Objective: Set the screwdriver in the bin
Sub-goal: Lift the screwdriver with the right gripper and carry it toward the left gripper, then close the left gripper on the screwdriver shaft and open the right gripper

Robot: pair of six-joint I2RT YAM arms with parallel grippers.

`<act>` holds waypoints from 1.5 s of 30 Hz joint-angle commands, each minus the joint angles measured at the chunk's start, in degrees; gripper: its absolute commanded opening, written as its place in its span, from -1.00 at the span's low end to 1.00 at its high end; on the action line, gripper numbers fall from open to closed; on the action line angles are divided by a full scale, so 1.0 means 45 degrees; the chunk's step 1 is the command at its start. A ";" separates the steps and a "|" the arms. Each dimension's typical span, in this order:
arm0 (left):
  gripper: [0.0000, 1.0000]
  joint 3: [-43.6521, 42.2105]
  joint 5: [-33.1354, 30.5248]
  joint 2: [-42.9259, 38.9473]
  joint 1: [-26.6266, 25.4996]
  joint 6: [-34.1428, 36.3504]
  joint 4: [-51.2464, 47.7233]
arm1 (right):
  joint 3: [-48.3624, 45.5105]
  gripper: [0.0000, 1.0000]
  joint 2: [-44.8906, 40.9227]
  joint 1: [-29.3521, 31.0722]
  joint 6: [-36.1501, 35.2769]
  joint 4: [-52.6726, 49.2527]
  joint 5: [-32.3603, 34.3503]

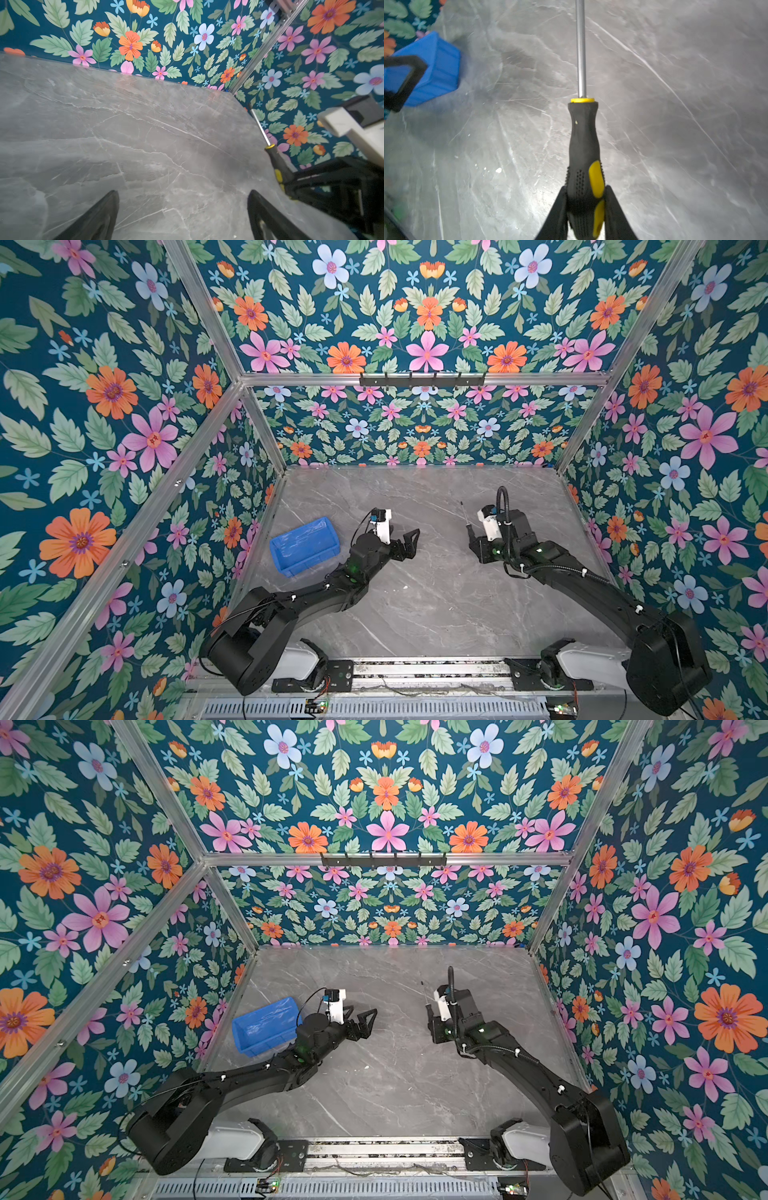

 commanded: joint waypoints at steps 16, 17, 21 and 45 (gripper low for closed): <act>0.66 -0.0067 0.3003 0.1149 -0.0135 -0.3371 0.3923 | -0.0095 -1.00 0.1039 0.2964 -0.4988 0.3920 0.0628; 0.61 -0.0056 0.3052 0.1240 -0.0125 -0.3458 0.4073 | -0.0120 -1.00 0.1020 0.2957 -0.4982 0.4025 0.0611; 0.33 -0.0080 0.3078 0.1534 -0.0188 -0.3737 0.4534 | -0.0218 -1.00 0.0941 0.2964 -0.4963 0.4316 0.0521; -1.00 0.0052 0.2853 0.1219 -0.0291 -0.3362 0.3926 | -0.0387 -1.00 0.0763 0.2988 -0.4888 0.4444 -0.0101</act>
